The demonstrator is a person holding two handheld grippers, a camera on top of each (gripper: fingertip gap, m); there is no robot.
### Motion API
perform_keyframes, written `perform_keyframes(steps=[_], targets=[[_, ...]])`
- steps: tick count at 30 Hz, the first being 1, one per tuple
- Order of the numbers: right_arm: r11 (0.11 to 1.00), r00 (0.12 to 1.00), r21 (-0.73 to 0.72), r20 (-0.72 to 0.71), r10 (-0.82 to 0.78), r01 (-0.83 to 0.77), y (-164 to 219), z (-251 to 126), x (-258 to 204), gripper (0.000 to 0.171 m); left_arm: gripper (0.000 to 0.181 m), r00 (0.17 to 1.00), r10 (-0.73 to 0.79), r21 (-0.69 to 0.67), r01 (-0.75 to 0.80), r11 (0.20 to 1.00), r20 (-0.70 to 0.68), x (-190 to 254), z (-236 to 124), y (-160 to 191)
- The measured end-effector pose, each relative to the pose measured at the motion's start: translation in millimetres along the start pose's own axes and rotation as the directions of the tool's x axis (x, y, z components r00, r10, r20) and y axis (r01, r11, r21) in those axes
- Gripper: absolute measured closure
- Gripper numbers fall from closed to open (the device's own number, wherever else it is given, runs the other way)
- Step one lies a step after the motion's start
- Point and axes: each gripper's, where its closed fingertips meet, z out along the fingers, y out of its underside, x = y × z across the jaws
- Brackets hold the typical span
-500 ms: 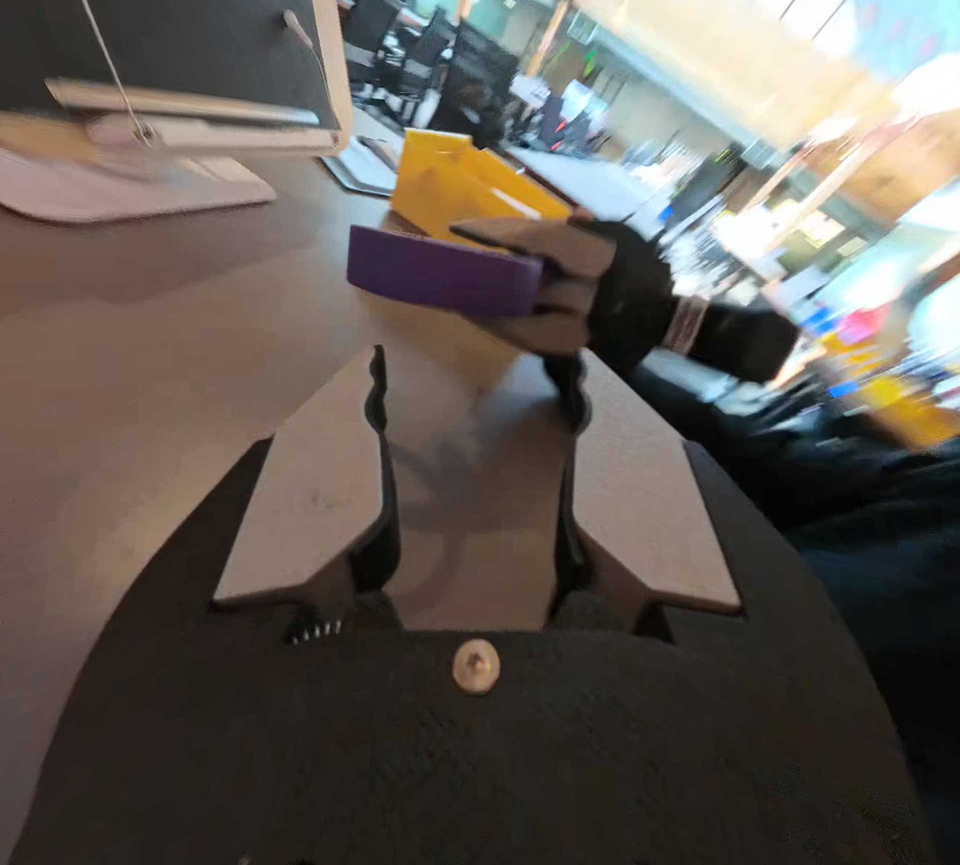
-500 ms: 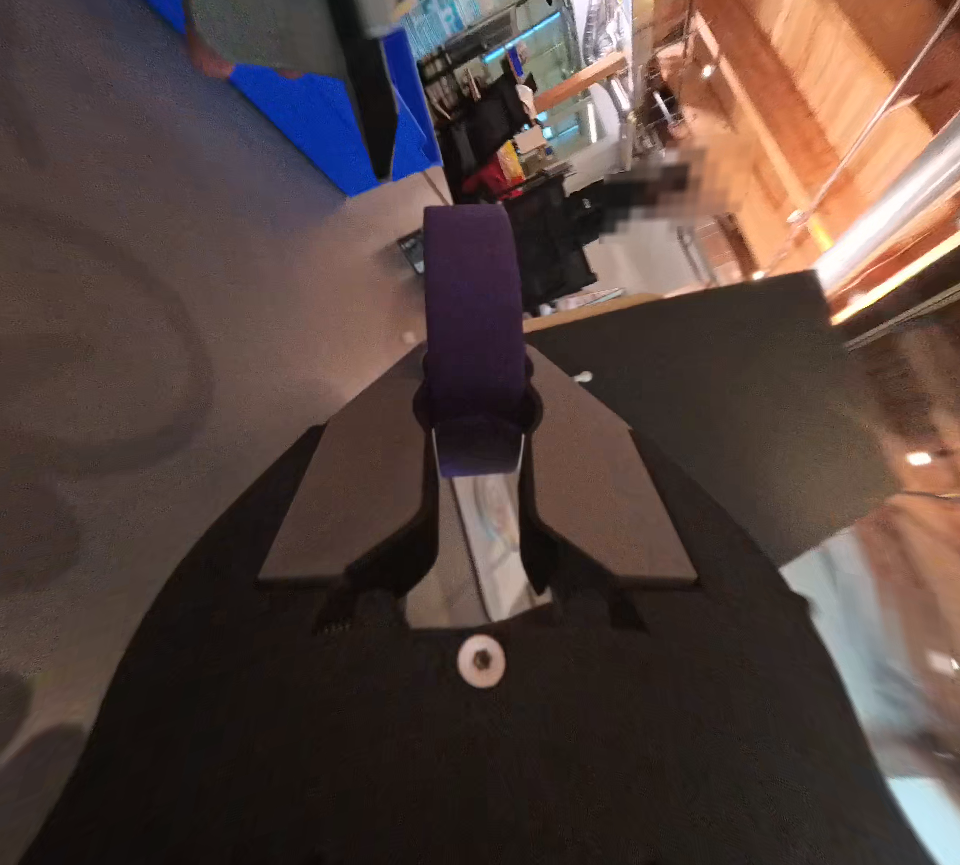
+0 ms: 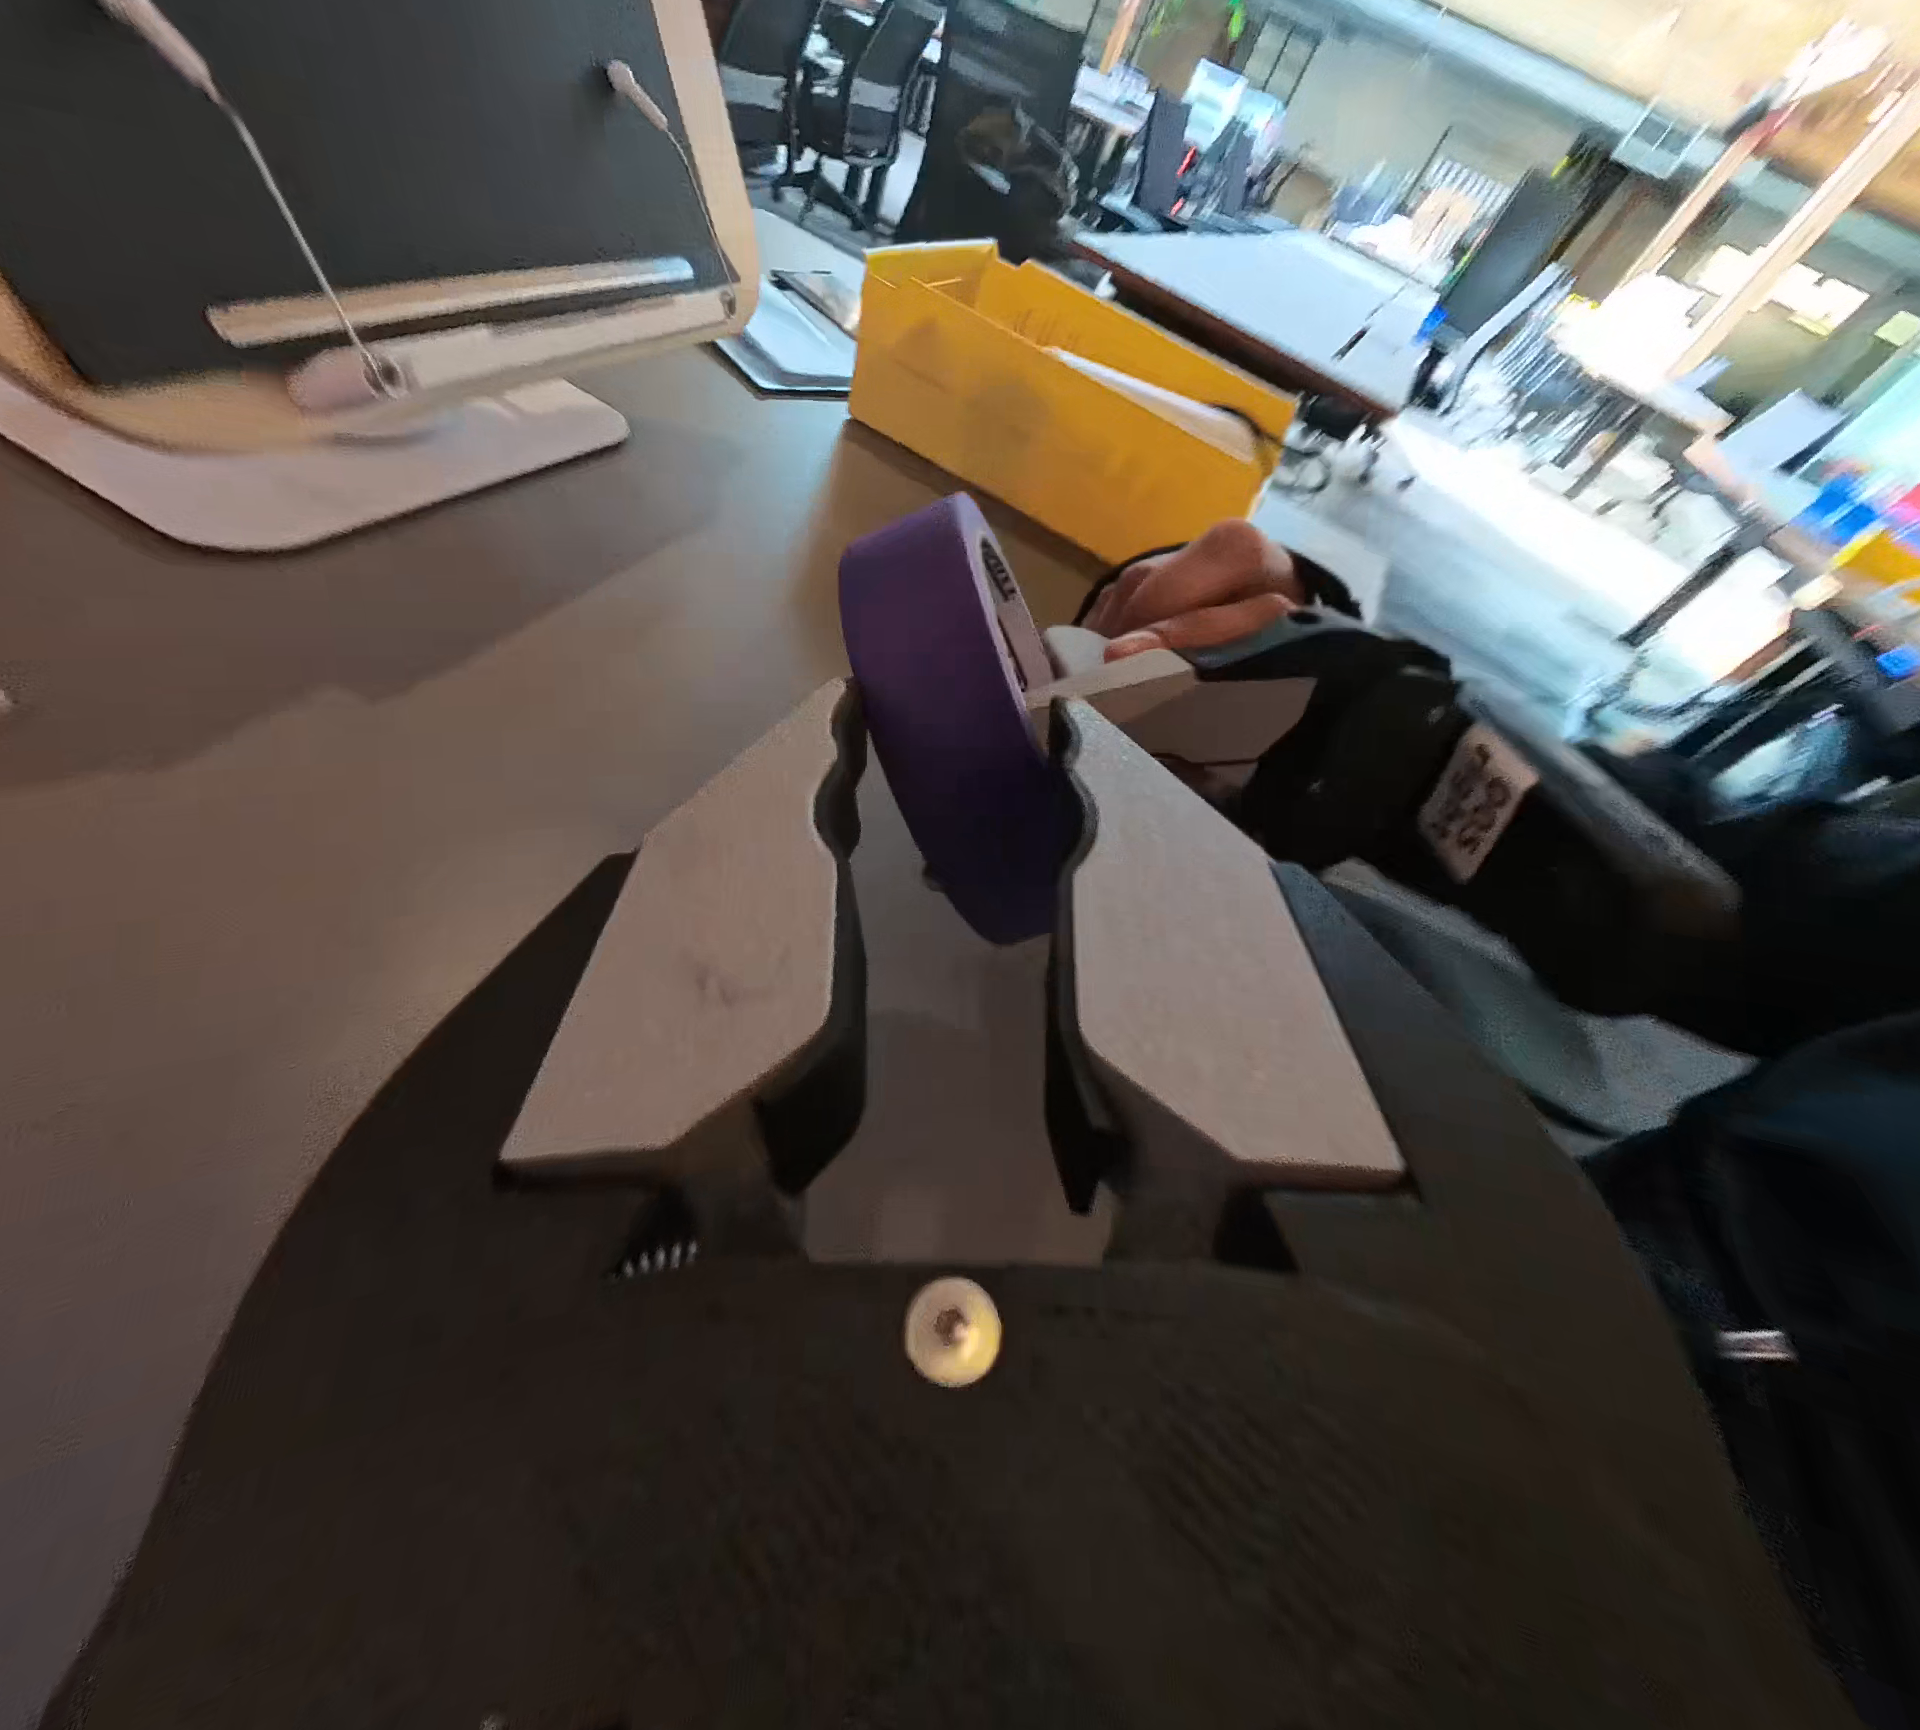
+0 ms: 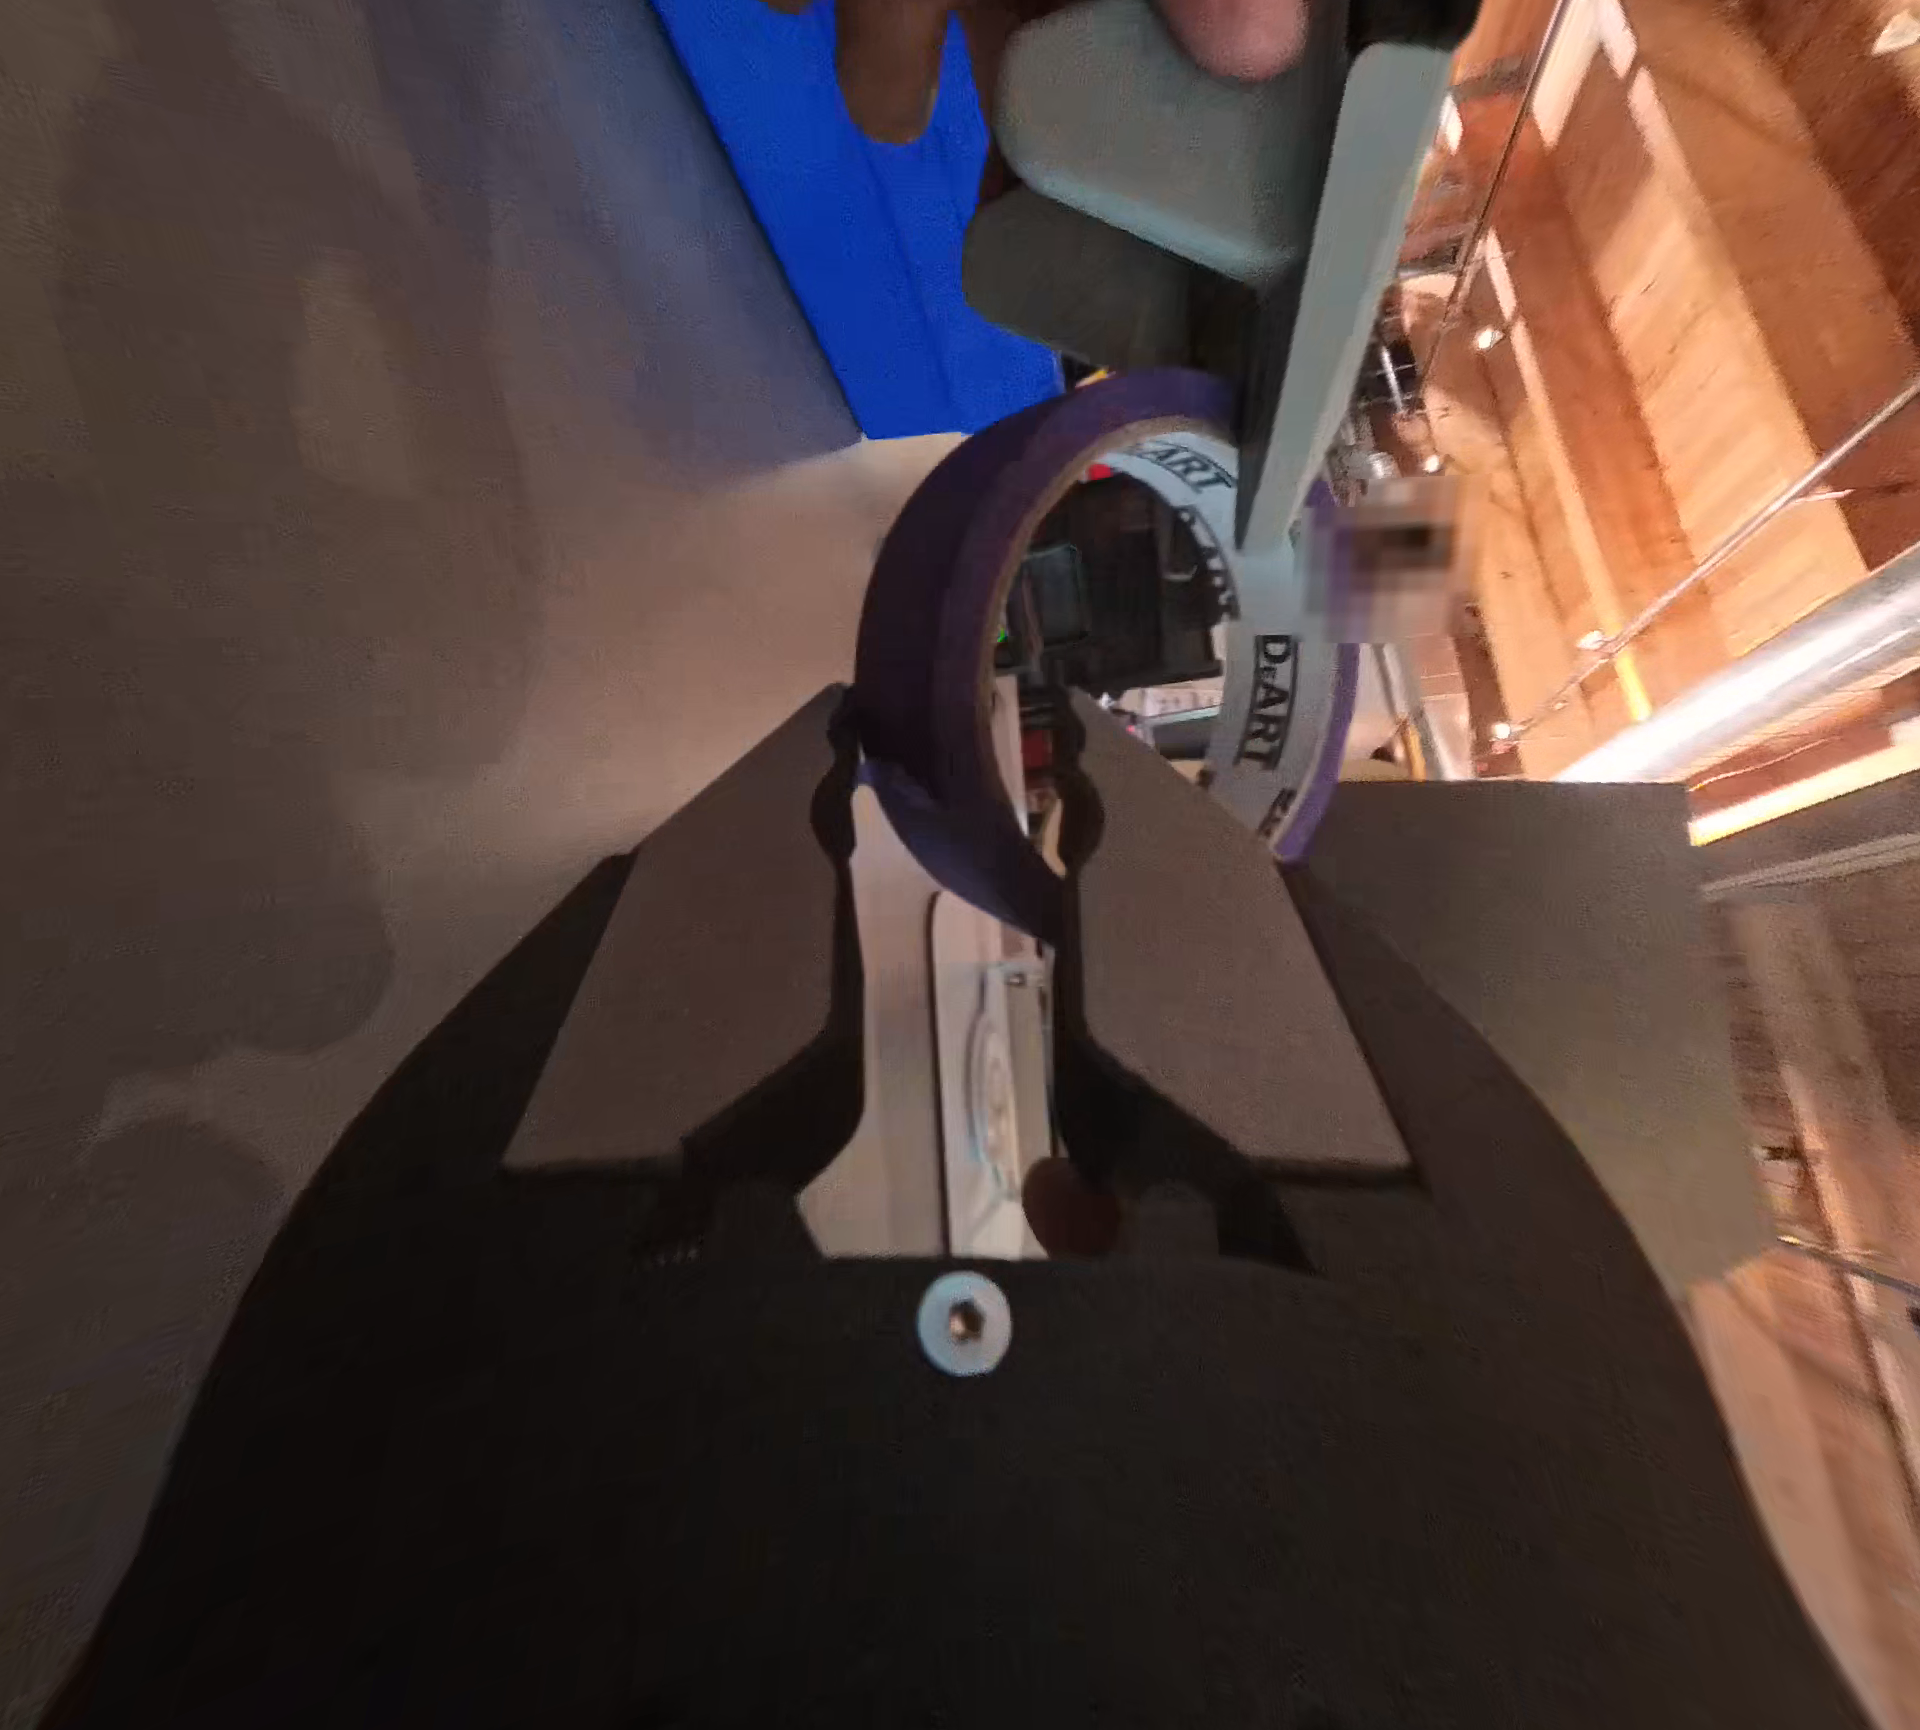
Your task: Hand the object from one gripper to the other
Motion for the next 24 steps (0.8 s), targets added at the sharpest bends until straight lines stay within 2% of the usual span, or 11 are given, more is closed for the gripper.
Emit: perform_keyframes(steps=[4, 6, 8, 9, 10, 12, 15, 17, 19, 22, 24], targets=[[0.988, 0.986, 0.008, 0.069, 0.154, -0.155, 6.1, 1.5, 2.6, 0.136, 0.150, 0.962, 0.255, -0.122, -0.243, 0.962, 0.093, 2.4, 4.2, -10.7], [0.959, 0.951, 0.023, 0.136, 0.277, -0.283, 10.7, -4.1, 6.0, 0.132, 0.151, 0.881, 0.461, -0.271, -0.421, 0.866, 0.107, 1.8, 2.2, -10.8], [0.905, 0.901, 0.067, 0.154, 0.406, -0.420, 15.2, -13.2, 22.3, 0.154, 0.151, 0.786, 0.617, -0.450, -0.541, 0.711, 0.031, 2.4, -1.9, 0.7], [0.864, 0.864, 0.092, 0.157, 0.479, -0.495, 17.1, -17.1, 32.9, 0.150, 0.151, 0.764, 0.645, -0.511, -0.556, 0.655, -0.005, 2.6, -3.6, 5.4], [0.818, 0.823, 0.113, 0.170, 0.543, -0.563, 17.6, -19.6, 41.2, 0.132, 0.151, 0.762, 0.647, -0.540, -0.555, 0.632, -0.025, 3.6, -3.0, 6.4], [0.759, 0.768, 0.140, 0.218, 0.602, -0.635, 13.7, -22.3, 47.4, 0.127, 0.152, 0.764, 0.644, -0.549, -0.552, 0.628, -0.033, 4.7, 1.9, 1.1], [0.764, 0.772, 0.126, 0.185, 0.608, -0.632, 9.1, -15.6, 47.0, 0.122, 0.152, 0.808, 0.583, -0.534, -0.530, 0.659, -0.082, 16.9, 9.5, 0.6], [0.788, 0.792, 0.080, 0.078, 0.605, -0.610, 19.1, -8.9, 53.0, 0.151, 0.151, 0.857, 0.508, -0.507, -0.479, 0.717, -0.091, 27.9, 16.6, -0.6], [0.777, 0.778, 0.048, 0.022, 0.627, -0.628, 28.5, -5.7, 63.0, 0.157, 0.151, 0.862, 0.506, -0.480, -0.459, 0.748, -0.035, 25.2, 22.3, -6.6], [0.603, 0.601, 0.003, 0.075, 0.795, -0.798, 46.3, -3.9, 64.6, 0.165, 0.142, 0.798, 0.601, -0.443, -0.525, 0.727, 0.042, 20.7, 21.0, -16.4], [0.430, 0.425, -0.032, 0.103, 0.899, -0.902, 65.7, -1.5, 63.7, 0.166, 0.141, 0.744, 0.665, -0.401, -0.591, 0.700, 0.065, 28.1, 15.3, -25.8]])
